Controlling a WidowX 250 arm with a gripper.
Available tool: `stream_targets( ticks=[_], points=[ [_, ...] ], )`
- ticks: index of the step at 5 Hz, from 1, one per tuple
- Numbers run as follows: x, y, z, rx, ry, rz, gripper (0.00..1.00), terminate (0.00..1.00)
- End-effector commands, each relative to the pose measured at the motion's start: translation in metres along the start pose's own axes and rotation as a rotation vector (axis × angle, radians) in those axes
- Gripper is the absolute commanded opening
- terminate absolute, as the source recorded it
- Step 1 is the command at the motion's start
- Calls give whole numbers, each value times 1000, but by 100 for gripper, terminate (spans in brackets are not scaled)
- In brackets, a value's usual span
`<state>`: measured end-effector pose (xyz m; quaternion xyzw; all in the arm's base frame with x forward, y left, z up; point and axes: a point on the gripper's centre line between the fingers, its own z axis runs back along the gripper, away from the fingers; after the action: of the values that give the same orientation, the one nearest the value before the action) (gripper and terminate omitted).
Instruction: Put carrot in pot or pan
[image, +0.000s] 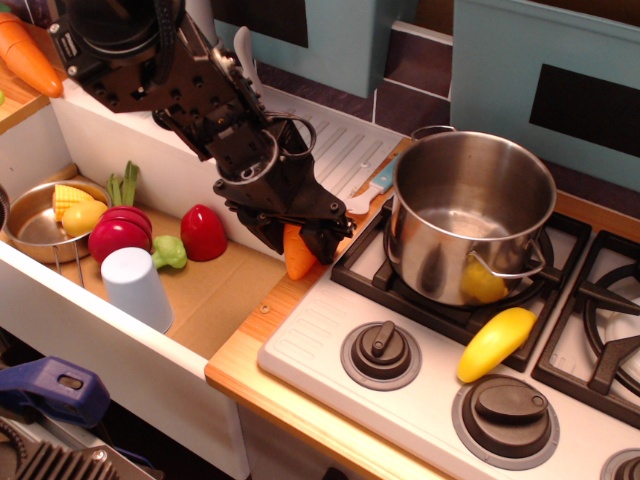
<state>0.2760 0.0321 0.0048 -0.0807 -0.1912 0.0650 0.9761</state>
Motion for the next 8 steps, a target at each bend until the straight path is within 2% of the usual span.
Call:
stream_targets(
  ticks=[1,2,3,4,5,6,8],
  points=[
    [15,2,22,57,6,-38,0,0],
    [37,4,68,215,57,-60,0,0],
    [54,-11,91,340,49,-7,0,0],
    [81,-27,102,381,43,12,0,0],
    [100,-45,110,393,46,69,0,0],
    [105,-68,111,376,53,162,0,0],
    [96,-108,120,380,45,311,0,0]
  ],
)
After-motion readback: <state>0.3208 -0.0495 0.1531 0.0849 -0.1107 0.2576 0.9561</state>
